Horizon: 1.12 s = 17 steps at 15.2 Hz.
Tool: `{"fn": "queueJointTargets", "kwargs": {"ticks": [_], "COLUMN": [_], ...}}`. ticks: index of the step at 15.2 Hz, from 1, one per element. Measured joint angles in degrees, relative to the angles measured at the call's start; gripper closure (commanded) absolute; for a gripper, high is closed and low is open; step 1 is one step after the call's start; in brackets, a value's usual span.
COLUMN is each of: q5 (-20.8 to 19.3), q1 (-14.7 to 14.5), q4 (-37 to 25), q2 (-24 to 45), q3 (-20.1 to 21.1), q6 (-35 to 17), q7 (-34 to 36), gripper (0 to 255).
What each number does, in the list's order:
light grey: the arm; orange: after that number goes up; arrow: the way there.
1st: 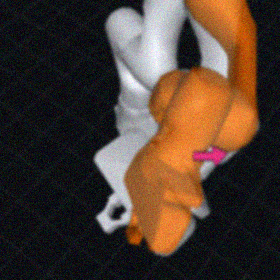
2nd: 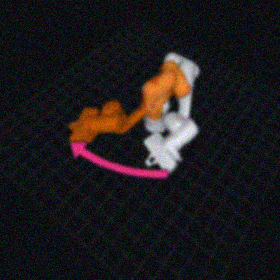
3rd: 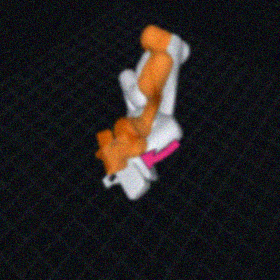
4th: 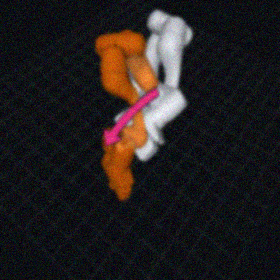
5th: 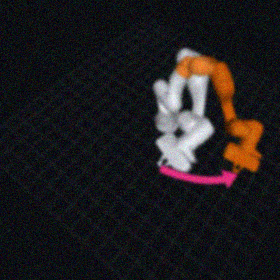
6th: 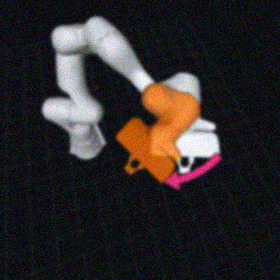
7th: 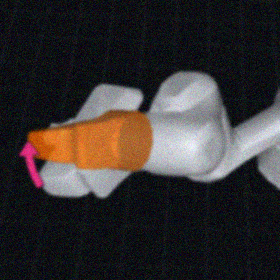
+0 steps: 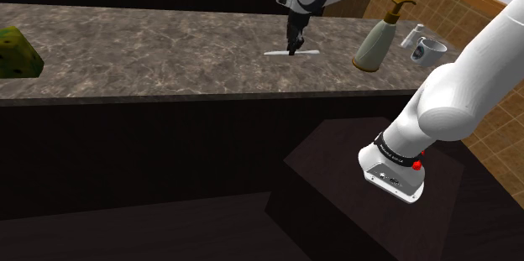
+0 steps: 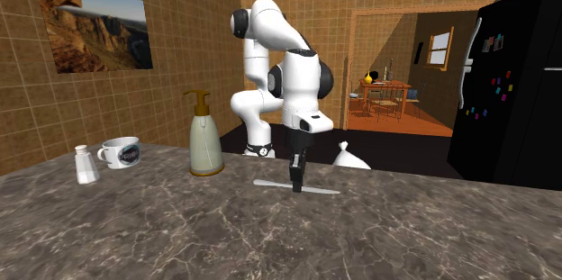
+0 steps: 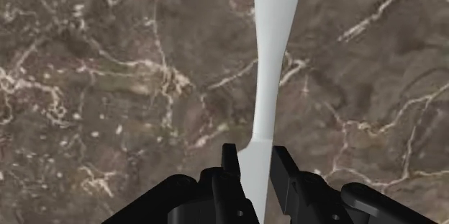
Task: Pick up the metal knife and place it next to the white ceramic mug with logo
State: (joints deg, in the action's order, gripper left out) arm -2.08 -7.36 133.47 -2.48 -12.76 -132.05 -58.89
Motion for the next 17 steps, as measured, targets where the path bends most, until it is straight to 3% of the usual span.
{"fn": "queueJointTargets", "kwargs": {"ticks": [17], "q5": [-1.2], "q1": [0.0], "q4": [-7.0], "q2": [-6.3], "q3": [0.5], "q6": [13.2], "q7": [0.8], "gripper": [255]}}
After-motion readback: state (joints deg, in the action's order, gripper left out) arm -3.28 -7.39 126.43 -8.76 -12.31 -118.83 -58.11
